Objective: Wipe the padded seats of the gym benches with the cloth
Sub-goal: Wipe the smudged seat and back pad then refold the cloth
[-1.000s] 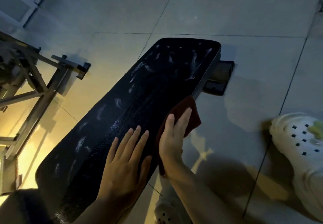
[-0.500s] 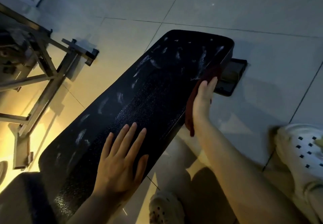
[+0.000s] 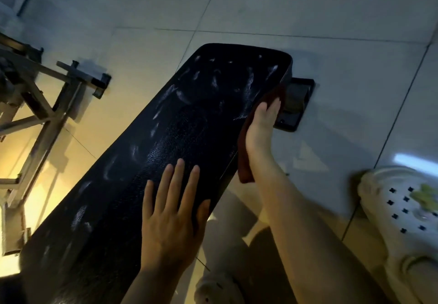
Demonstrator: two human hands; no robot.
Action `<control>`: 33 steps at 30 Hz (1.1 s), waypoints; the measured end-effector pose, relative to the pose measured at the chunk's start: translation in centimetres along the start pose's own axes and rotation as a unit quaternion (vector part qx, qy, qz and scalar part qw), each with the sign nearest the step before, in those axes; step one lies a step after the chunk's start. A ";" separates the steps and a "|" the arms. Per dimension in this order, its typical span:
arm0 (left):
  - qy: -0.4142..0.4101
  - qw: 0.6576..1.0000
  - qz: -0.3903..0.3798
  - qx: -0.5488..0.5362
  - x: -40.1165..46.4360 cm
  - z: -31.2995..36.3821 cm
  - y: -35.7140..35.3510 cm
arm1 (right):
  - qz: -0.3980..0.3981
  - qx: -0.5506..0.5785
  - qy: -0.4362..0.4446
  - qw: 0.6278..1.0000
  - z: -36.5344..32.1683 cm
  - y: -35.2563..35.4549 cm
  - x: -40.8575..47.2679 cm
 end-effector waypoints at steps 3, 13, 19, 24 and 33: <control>-0.008 1.000 -0.002 0.007 0.0 0.1 -0.1 | 0.006 0.007 -0.020 1.000 0.9 1.0 6.3; 0.008 1.000 -0.004 0.002 0.1 0.5 0.1 | -0.061 0.046 -0.041 0.996 -0.2 0.2 -3.3; 0.009 1.000 -0.007 -0.002 -0.2 0.6 0.5 | -0.057 0.084 -0.053 0.993 -0.4 -1.3 -9.7; 0.016 1.000 0.005 -0.024 -0.1 0.6 0.6 | 0.012 0.029 -0.070 0.997 -0.1 0.2 1.5; 0.015 1.000 0.001 -0.023 0.1 0.7 0.5 | -0.002 -0.014 -0.011 1.000 -0.4 1.0 5.8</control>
Point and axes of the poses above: each hand's wrist, its own x-axis towards the middle knuckle, its own y-axis out of the back of the hand, z = x × y, the point moved 4 cm from there along x, towards the middle knuckle, and after that the axes turned 9 degrees about y, right-handed, at the moved point
